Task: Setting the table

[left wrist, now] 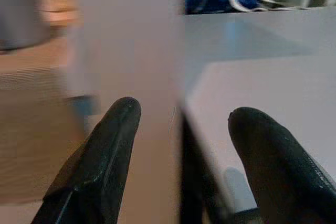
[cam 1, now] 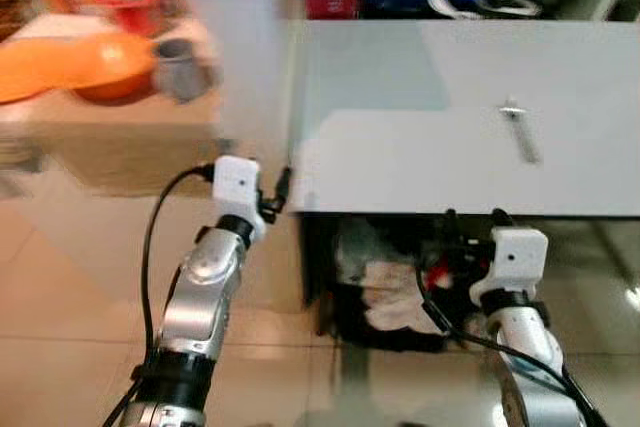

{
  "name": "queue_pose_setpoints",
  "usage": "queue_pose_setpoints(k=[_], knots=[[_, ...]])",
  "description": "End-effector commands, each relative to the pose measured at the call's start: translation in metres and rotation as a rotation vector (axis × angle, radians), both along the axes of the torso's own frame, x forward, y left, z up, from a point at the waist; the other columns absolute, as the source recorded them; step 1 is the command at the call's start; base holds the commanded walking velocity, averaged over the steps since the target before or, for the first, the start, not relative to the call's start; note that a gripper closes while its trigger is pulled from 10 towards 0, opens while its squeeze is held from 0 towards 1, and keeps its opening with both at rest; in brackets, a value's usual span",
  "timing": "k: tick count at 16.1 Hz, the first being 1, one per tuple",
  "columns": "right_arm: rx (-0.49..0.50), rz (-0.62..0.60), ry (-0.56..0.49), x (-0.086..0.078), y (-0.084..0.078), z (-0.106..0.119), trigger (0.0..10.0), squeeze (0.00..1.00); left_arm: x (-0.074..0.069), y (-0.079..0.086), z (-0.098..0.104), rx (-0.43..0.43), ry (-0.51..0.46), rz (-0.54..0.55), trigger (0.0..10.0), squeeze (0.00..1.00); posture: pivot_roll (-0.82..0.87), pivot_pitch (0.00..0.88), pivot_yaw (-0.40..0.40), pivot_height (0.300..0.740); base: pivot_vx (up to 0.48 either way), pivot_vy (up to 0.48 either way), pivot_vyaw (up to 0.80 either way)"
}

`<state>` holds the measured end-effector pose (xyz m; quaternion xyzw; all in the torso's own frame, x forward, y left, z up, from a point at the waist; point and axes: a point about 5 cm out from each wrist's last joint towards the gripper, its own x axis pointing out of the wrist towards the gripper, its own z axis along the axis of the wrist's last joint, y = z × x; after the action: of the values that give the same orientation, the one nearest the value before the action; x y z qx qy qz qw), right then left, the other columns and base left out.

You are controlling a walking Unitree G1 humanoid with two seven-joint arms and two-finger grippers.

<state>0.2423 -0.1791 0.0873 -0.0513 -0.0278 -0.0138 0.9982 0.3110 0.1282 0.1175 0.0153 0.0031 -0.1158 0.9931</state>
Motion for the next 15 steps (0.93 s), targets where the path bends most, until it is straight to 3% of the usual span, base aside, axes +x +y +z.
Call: queue_pose_setpoints(k=[1, 4, 5, 8, 10, 11, 13, 15], knots=[[0.019, -0.022, -0.031, 0.0, -0.01, 0.006, 10.0, 0.0, -0.001, -0.005, 0.001, 0.007, -0.016, 0.006, 10.0, 0.0, -0.04, 0.018, 0.013, 0.74, 0.0, 0.48, 0.0], [0.046, -0.082, -0.067, 0.002, -0.02, 0.015, 10.0, 0.0, -0.005, 0.008, 0.0, 0.018, -0.061, 0.048, 10.0, 0.0, -0.04, 0.021, 0.018, 0.74, 0.0, 0.48, 0.0], [0.018, -0.05, -0.071, 0.003, -0.016, 0.018, 10.0, 0.0, -0.016, 0.015, -0.011, 0.014, -0.022, 0.05, 10.0, 0.0, -0.05, 0.025, 0.021, 0.74, 0.0, 0.48, 0.0], [0.005, -0.04, -0.068, 0.001, -0.016, 0.018, 10.0, 0.0, -0.026, 0.028, -0.018, 0.014, 0.005, 0.096, 10.0, 0.0, -0.05, 0.029, 0.023, 0.74, 0.0, 0.48, 0.0], [0.01, -0.051, -0.052, -0.01, -0.019, 0.012, 10.0, 0.0, -0.041, 0.047, -0.036, 0.016, 0.094, 0.143, 10.0, 0.0, -0.05, 0.027, 0.029, 0.74, 0.0, 0.48, 0.0], [0.006, -0.045, -0.041, -0.015, -0.018, 0.011, 10.0, 0.0, -0.046, 0.049, -0.038, 0.031, 0.101, 0.129, 10.0, 0.0, -0.05, 0.032, 0.029, 0.74, 0.0, 0.48, 0.0], [-0.01, -0.015, -0.01, -0.022, -0.012, 0.006, 10.0, 0.0, -0.041, 0.044, -0.03, 0.046, 0.06, 0.107, 10.0, 0.0, -0.04, 0.029, 0.026, 0.74, 0.0, 0.167, 0.0], [-0.016, 0.007, -0.014, -0.019, -0.007, 0.006, 10.0, 0.0, -0.031, 0.036, -0.019, 0.059, 0.011, 0.088, 10.0, 0.0, -0.04, 0.025, 0.027, 0.74, 0.0, 0.0, 0.0]])
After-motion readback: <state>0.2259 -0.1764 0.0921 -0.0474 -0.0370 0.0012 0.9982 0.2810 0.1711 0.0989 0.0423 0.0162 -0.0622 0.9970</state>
